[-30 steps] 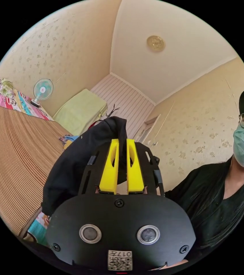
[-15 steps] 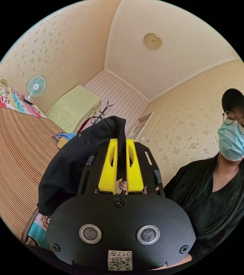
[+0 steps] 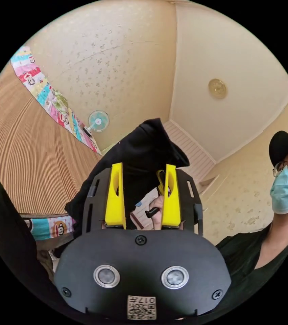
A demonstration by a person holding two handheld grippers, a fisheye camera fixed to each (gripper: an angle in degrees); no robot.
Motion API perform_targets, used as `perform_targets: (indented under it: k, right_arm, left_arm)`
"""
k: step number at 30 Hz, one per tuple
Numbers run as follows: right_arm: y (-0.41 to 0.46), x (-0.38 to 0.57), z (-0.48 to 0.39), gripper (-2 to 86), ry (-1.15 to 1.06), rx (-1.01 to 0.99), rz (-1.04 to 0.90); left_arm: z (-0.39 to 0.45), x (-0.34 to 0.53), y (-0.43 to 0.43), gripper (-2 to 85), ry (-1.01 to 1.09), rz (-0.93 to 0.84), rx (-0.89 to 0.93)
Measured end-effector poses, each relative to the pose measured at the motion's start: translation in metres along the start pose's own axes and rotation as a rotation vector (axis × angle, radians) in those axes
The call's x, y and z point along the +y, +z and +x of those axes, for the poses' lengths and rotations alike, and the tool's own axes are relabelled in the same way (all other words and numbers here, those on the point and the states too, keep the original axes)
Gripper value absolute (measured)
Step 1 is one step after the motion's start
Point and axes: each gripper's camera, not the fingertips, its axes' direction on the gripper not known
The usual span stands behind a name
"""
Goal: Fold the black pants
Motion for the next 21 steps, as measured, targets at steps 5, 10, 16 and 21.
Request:
perform_targets:
  k: [5,10,16,21]
  right_arm:
    - [0.008,0.009,-0.070,4.0,-0.177,0.038,-0.046]
    - [-0.001,0.039,-0.078,4.2,-0.091,-0.113,-0.191]
    - [-0.001,0.033,-0.020,3.7,0.194,-0.389,-0.292]
    - [-0.057,-0.038,-0.035,3.1,0.152,-0.362,-0.072]
  left_arm:
    - [0.042,0.003,0.065,19.4,0.069,-0.097,-0.002]
    - [0.016,0.007,0.084,17.8,-0.094,-0.046,0.029]
    - [-0.005,0.031,0.124,4.6,-0.061,-0.190,0.022]
    - [0.046,-0.004,0.108,3.9,0.312,-0.300,0.200]
